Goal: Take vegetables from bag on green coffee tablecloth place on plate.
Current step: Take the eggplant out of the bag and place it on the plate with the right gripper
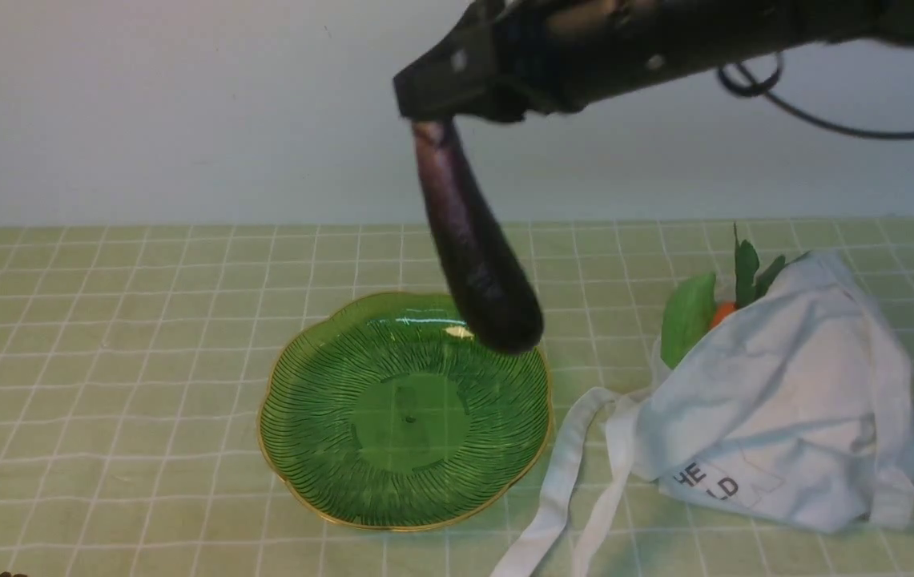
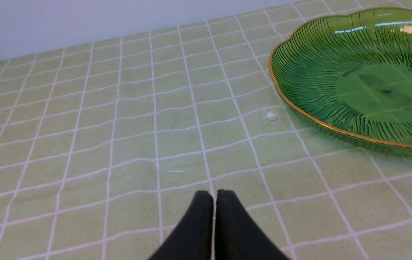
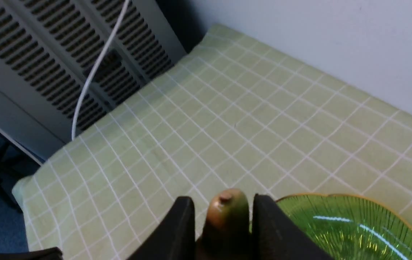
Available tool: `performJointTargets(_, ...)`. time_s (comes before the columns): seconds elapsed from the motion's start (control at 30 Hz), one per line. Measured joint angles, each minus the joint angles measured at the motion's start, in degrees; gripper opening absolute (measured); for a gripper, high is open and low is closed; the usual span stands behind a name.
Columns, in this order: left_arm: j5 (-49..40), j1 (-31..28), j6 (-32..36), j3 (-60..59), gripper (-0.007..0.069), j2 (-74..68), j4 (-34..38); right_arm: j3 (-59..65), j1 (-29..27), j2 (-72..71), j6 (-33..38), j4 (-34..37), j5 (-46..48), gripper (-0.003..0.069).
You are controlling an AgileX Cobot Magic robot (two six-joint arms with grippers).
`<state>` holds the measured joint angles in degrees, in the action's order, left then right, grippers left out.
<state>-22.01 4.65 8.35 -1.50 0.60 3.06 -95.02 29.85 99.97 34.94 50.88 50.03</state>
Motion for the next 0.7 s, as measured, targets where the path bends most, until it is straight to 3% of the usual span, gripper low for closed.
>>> performJointTargets(0.23, 0.0, 0.0, 0.0, 0.0, -0.0005, 0.0, 0.0, 0.0, 5.1, 12.4, -3.3, -2.2, -6.0, 0.0204)
performJointTargets(0.53, 0.0, 0.0, 0.0, 0.0, -0.0005, 0.0, 0.0, 0.0, 5.4, 16.9, -3.6, -2.5, -7.2, 0.0409)
performJointTargets(0.57, 0.0, 0.0, 0.0, 0.0, -0.0005, 0.0, 0.0, 0.0, 5.3, 16.8, -3.8, -2.5, -7.0, 0.0462)
performJointTargets(0.7, 0.0, 0.0, 0.0, 0.0, -0.0005, 0.0, 0.0, 0.0, 4.2, 14.5, -4.4, -3.5, -3.5, 0.0511)
